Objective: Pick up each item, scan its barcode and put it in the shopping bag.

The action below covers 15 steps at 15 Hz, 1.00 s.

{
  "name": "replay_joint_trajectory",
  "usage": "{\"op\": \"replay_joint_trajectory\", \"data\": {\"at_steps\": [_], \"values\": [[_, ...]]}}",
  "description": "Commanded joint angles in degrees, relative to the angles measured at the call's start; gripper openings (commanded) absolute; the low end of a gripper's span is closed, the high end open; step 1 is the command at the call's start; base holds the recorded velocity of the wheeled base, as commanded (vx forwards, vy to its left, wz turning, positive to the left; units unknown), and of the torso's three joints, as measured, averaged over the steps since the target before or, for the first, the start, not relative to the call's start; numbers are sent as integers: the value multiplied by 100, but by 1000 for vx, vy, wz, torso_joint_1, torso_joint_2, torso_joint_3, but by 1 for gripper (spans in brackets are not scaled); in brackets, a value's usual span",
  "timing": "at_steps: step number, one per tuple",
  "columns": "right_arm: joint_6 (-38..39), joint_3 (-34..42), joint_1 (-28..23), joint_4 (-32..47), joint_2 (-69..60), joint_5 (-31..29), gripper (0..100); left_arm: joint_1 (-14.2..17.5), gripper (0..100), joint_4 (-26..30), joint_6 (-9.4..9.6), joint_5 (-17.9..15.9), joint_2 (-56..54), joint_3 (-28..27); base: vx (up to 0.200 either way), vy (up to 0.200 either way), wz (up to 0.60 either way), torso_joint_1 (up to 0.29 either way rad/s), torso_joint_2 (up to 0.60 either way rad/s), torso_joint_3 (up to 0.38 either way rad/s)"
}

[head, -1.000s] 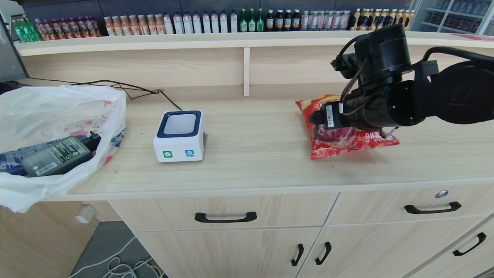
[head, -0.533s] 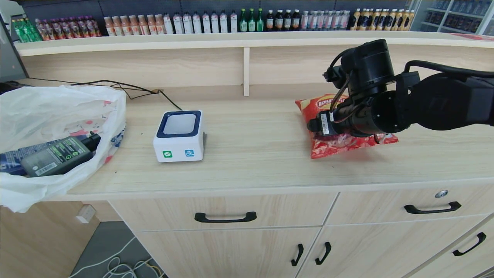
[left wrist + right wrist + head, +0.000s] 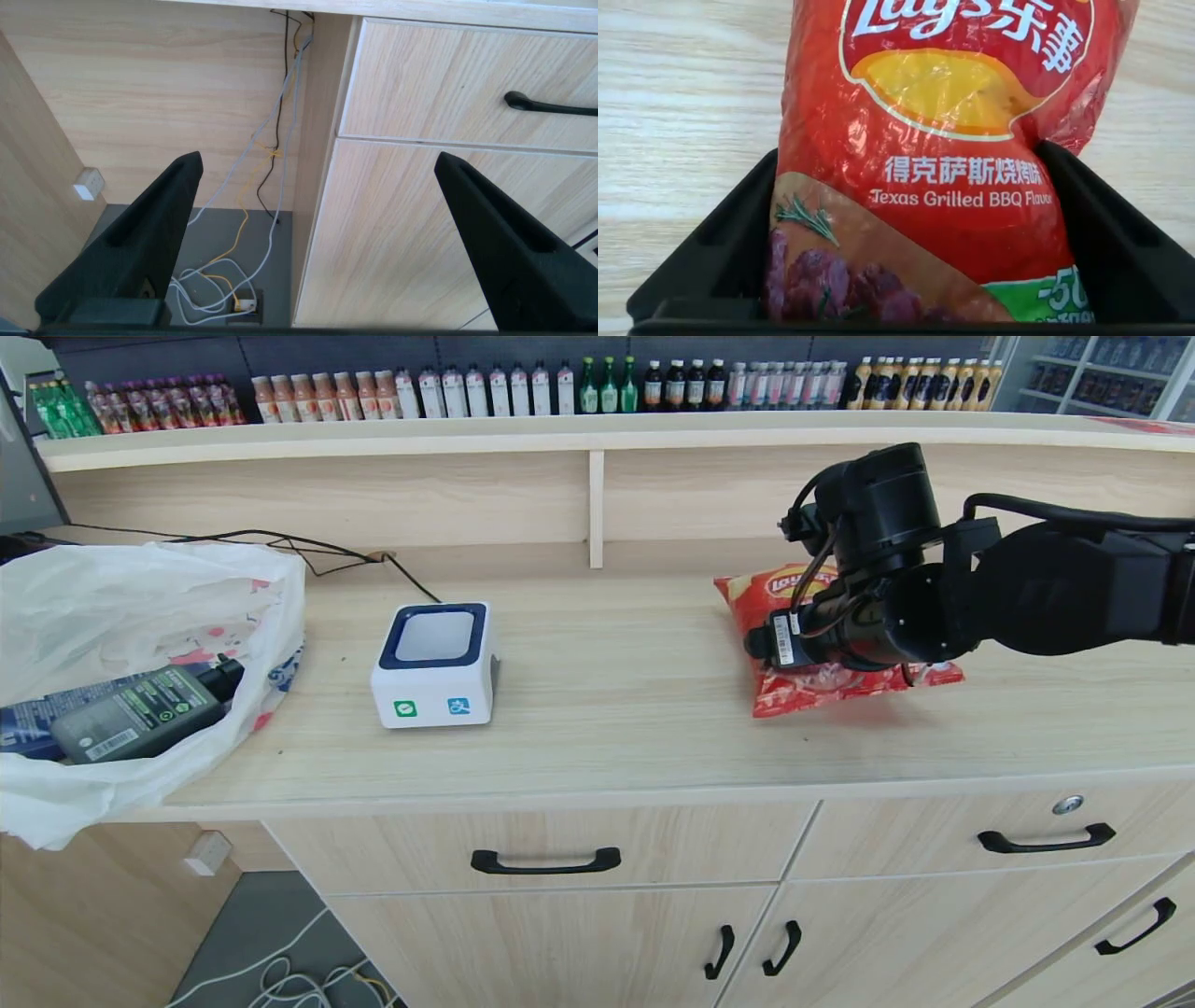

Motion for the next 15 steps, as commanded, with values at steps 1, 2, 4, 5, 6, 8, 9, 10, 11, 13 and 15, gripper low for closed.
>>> {"op": "replay_joint_trajectory", "data": {"at_steps": [1,2,4,5,6,8,9,10,11,13,15], "values": [[-1,56,2,3,-32,2,100,0,100,0,3,1,-2,0,0,0,0,0,0,0],[-9,82,2,3,-50,2,0,-9,100,0,-6,1,-2,0,0,0,0,0,0,0],[17,82,2,-6,-50,10,0,0,100,0,-6,1,-2,0,0,0,0,0,0,0],[61,100,2,-6,-59,10,0,0,100,0,-6,1,-2,0,0,0,0,0,0,0],[70,100,2,-6,-59,2,0,0,100,0,-6,1,-2,0,0,0,0,0,0,0],[78,91,2,-6,-94,10,0,-9,100,0,3,1,-2,0,0,0,0,0,0,0],[70,100,2,-6,-120,10,0,0,100,0,3,1,-2,0,0,0,0,0,0,0],[70,100,2,-6,-155,10,0,0,100,0,-6,1,-2,0,0,0,0,0,0,0],[70,100,10,-6,-190,10,0,0,100,0,-6,1,-2,0,0,0,0,0,0,0],[61,126,10,-6,-287,10,0,0,100,0,-6,1,-2,0,0,0,0,0,0,0],[52,205,10,-6,-410,10,0,-9,100,0,-6,1,-2,0,0,0,0,0,0,0]]}}
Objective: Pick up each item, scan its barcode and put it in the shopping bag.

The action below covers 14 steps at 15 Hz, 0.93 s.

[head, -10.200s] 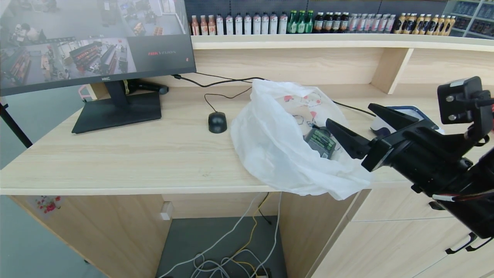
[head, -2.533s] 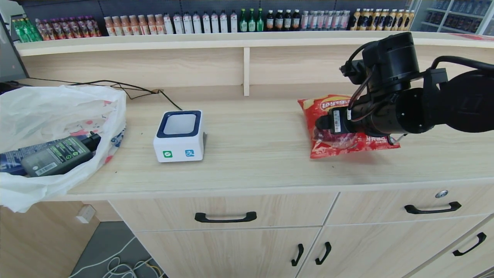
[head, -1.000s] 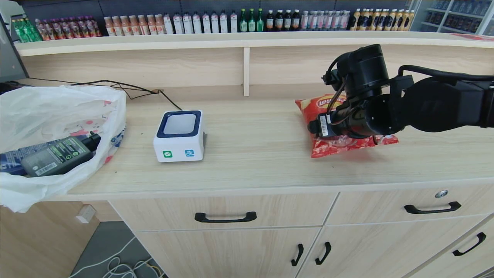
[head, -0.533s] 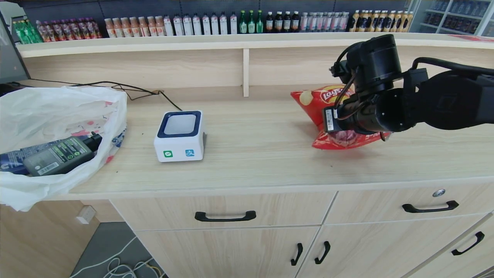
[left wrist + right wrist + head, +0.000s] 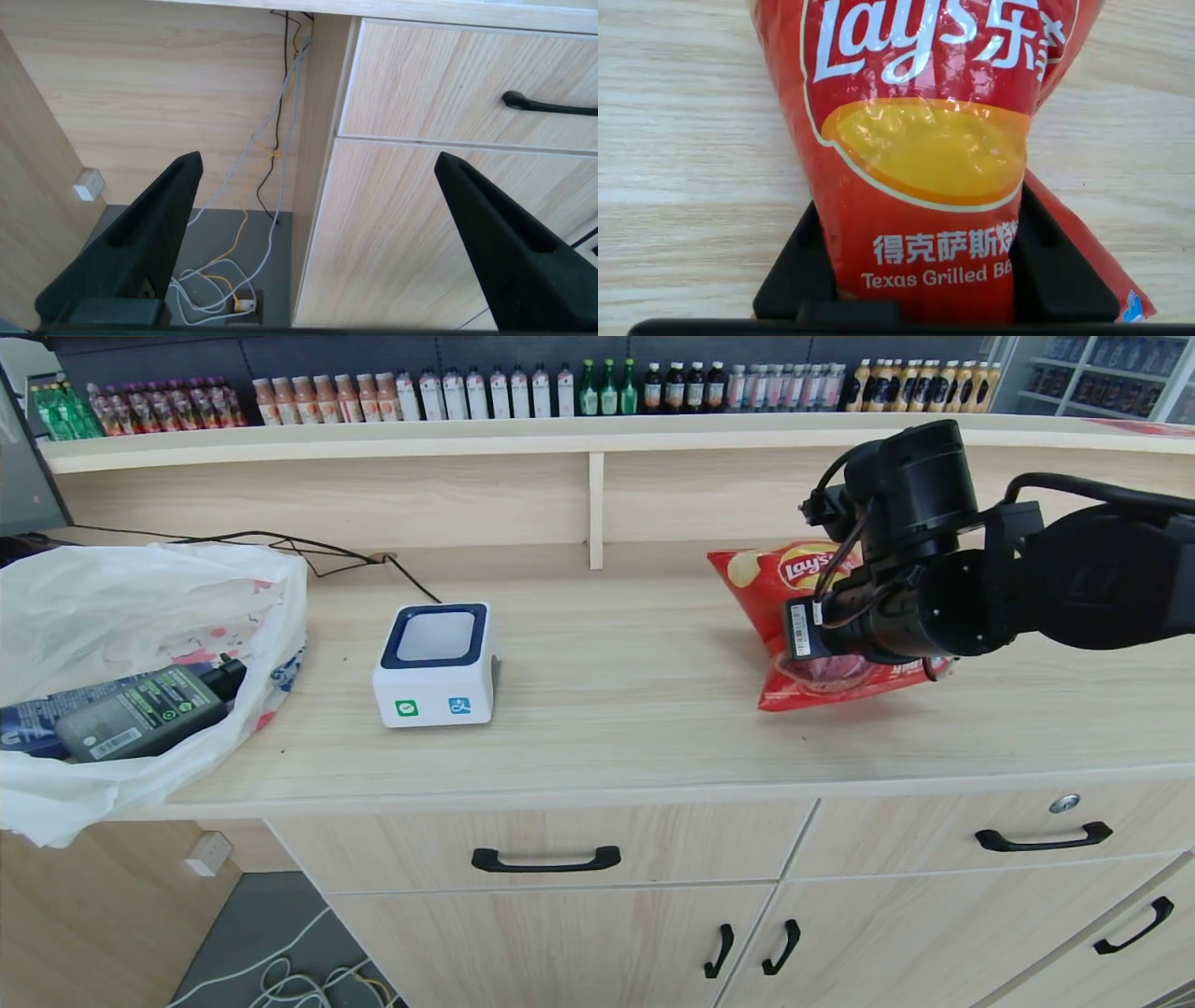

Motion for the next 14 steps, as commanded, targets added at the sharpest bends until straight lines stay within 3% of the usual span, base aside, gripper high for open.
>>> {"op": "replay_joint_trajectory", "data": {"at_steps": [1,6,10,14], "values": [[-5,55,12,-12,-162,-3,0,-9,100,0,0,1,-2,0,0,0,0,0,0,0],[-58,564,284,-47,-865,32,0,0,100,0,-8,1,-2,0,0,0,0,0,0,0],[-58,1083,548,-531,-1454,32,0,0,100,0,-8,1,-2,0,0,0,0,0,0,0],[-172,1997,697,-768,-2517,32,0,0,100,0,0,1,-2,0,0,0,0,0,0,0]]}}
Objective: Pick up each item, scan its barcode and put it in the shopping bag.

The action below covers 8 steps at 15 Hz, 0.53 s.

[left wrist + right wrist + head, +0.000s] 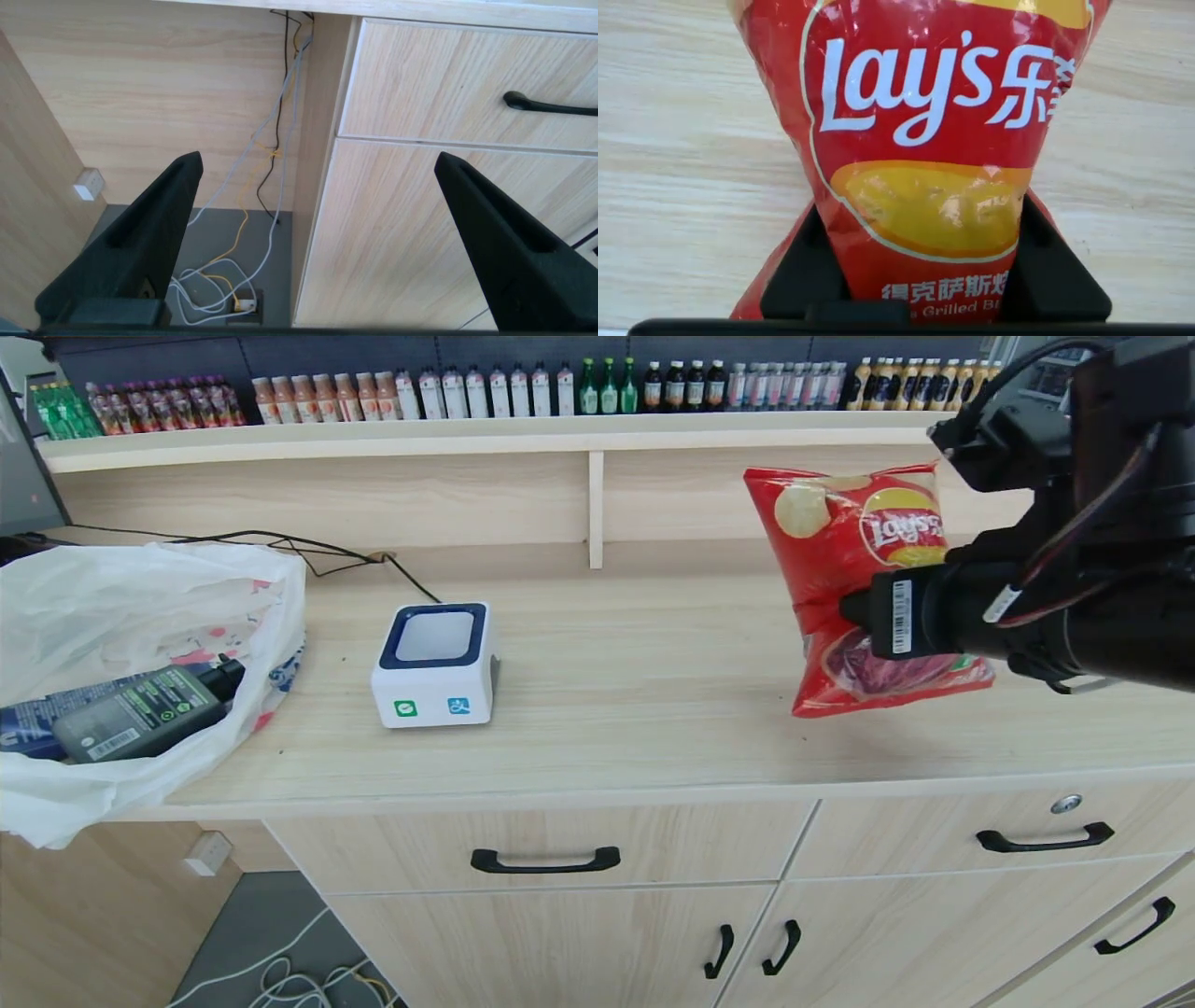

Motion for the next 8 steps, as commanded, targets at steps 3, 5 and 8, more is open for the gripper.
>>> {"op": "replay_joint_trajectory", "data": {"at_steps": [3,5,8], "values": [[-13,958,317,-56,-1295,2,0,0,100,0,-8,1,-2,0,0,0,0,0,0,0],[-13,1344,387,-258,-1664,2,0,0,100,0,0,1,-2,0,0,0,0,0,0,0],[13,1872,387,-671,-1989,142,0,-9,100,0,-8,1,-2,0,0,0,0,0,0,0]]}}
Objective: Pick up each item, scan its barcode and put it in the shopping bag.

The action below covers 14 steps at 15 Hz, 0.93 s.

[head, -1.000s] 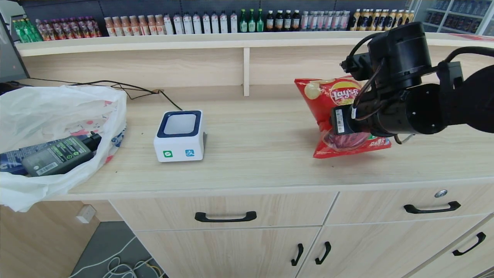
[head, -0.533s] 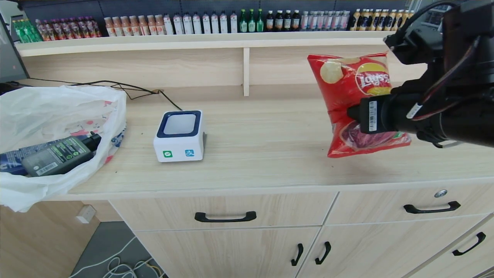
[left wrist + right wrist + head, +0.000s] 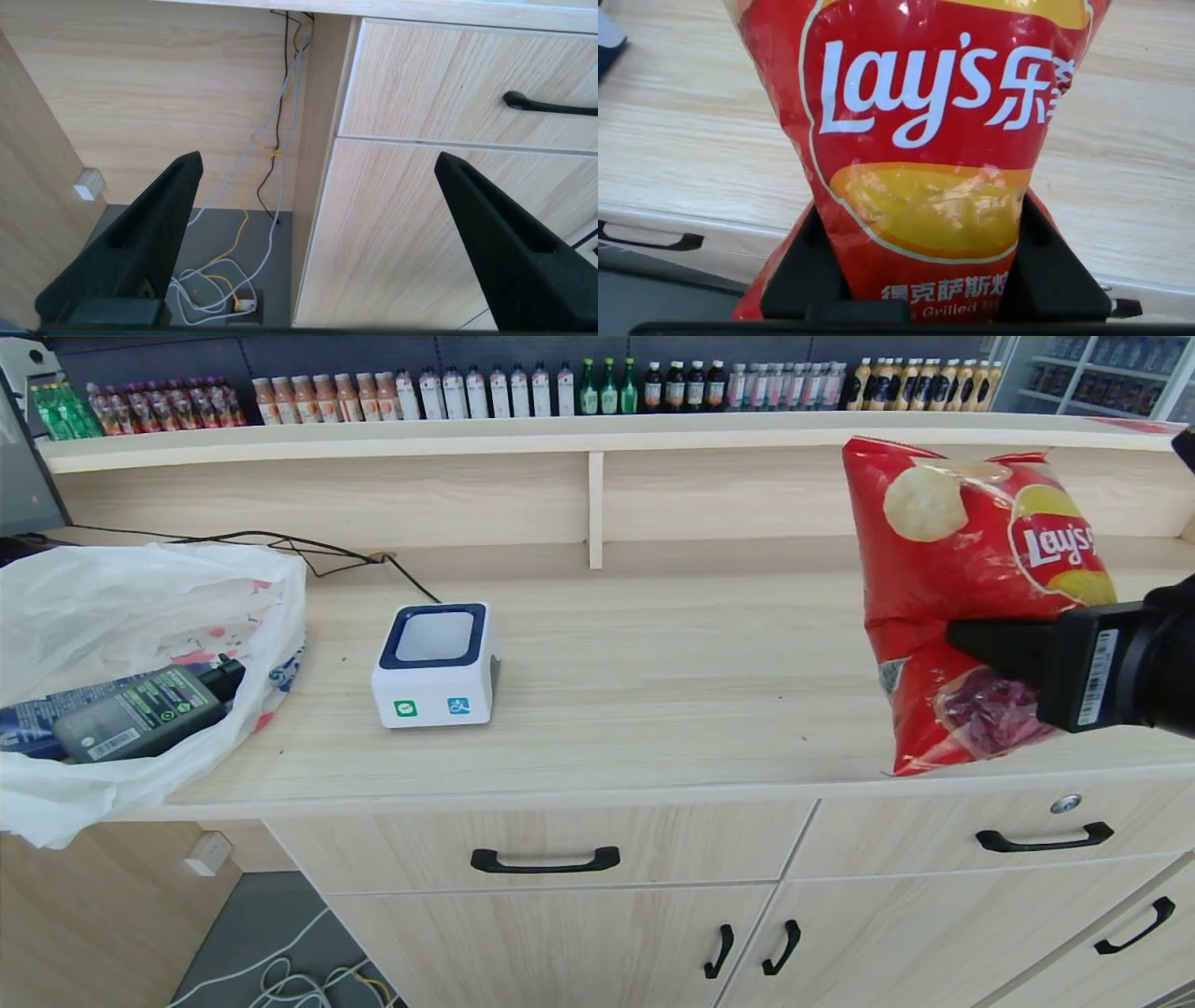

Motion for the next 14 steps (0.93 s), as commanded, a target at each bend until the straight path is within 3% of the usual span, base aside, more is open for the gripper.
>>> {"op": "replay_joint_trajectory", "data": {"at_steps": [1,4,7,10,12,14], "values": [[6,547,12,-429,-416,173,0,0,100,0,-8,1,-2,0,0,0,0,0,0,0],[41,1294,21,-1562,-513,630,0,-9,100,0,-8,1,-2,0,0,0,0,0,0,0],[199,1593,249,-1756,-838,1245,0,0,100,0,0,1,-2,0,0,0,0,0,0,0],[471,1567,205,-2151,-900,2141,0,0,100,0,-8,1,-2,0,0,0,0,0,0,0],[674,1690,170,-2424,-900,2423,0,-9,100,0,0,1,-2,0,0,0,0,0,0,0],[1271,1936,152,-3004,-917,2818,0,0,100,0,-8,1,-2,0,0,0,0,0,0,0]]}}
